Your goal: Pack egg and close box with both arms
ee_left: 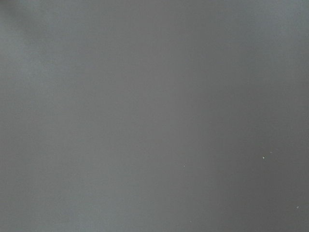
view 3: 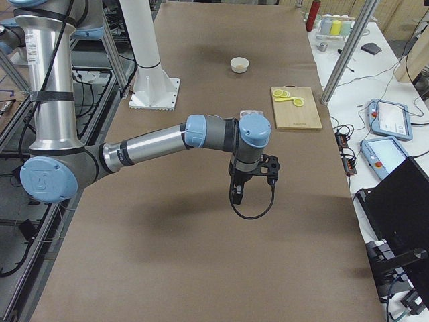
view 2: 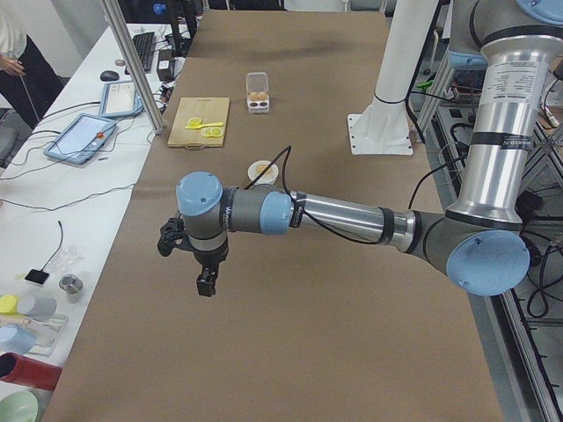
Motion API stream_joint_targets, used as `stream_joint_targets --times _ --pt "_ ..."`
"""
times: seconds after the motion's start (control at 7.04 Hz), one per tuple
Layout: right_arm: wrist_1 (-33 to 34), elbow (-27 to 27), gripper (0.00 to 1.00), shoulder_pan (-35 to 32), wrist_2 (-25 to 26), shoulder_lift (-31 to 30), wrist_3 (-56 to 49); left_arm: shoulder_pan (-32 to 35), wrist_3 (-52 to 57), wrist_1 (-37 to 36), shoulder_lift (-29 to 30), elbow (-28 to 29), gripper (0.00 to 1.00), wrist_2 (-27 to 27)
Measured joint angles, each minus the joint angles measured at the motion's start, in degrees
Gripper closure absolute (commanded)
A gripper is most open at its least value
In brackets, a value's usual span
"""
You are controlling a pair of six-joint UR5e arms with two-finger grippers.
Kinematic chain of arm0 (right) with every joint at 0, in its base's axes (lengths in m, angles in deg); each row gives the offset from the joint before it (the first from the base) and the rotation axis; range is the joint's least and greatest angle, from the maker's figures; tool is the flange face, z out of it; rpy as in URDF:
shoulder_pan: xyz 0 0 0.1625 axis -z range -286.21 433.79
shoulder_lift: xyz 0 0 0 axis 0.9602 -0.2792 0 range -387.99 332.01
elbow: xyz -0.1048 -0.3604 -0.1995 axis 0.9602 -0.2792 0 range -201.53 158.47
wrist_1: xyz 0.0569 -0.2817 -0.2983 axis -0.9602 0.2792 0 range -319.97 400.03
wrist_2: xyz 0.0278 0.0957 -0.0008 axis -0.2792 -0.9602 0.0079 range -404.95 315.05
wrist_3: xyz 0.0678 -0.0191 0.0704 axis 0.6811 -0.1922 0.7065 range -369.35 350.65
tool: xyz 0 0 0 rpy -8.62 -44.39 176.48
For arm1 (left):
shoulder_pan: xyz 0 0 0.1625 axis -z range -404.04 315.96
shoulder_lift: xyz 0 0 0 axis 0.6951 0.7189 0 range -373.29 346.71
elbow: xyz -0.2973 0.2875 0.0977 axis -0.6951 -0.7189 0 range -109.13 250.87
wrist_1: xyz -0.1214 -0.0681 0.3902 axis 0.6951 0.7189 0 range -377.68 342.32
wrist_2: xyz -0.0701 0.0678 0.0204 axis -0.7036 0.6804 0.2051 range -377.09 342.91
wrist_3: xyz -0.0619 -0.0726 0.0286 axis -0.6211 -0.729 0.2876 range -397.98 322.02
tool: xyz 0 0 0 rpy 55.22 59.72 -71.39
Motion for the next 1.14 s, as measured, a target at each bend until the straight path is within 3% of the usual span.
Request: stream_joint_targets --times 1.14 --pt "-0.01 0.26 0.0 -0.01 -0.11 0.24 0.13 0.01 0.06 0.17 -1.56 -0.07 0.02 -0.08"
